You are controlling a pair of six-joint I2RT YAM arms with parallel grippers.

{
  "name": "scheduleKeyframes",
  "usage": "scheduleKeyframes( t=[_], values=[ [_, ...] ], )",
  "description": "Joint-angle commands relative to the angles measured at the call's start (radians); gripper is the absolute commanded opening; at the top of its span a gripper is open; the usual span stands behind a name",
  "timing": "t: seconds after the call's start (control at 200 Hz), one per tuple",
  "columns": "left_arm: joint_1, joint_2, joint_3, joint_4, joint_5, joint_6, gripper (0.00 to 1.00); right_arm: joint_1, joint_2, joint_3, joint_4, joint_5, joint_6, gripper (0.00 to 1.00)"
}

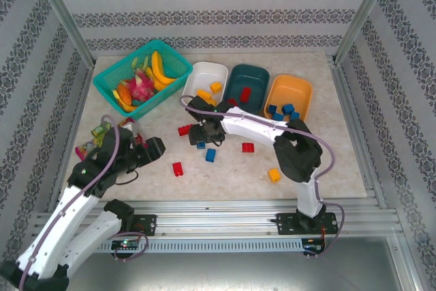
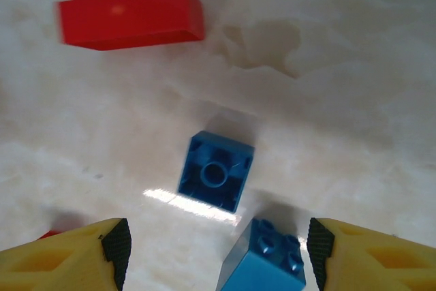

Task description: Sort the legos into containers by color

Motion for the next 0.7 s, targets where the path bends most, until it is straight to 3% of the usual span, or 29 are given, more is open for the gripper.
scheduleKeyframes(
  t=[0.0, 0.17, 0.694],
  values=[
    [-0.006, -0.072, -0.026, -0.094, 0.002, -0.052, 0.83, 0.014, 0.06, 0.077, -0.053, 0.056, 0.095, 0.71],
    [-0.007, -0.101, -0.008, -0.133, 0.01, -0.042, 0.83, 0.029, 0.165, 0.163, -0.084, 0.058, 0.121, 0.71],
    [-0.007, -0.074, 0.023, -0.12, 0.035, 0.001, 0.81, 0.029, 0.272, 0.244, -0.151, 0.068, 0.193, 0.51]
  ],
)
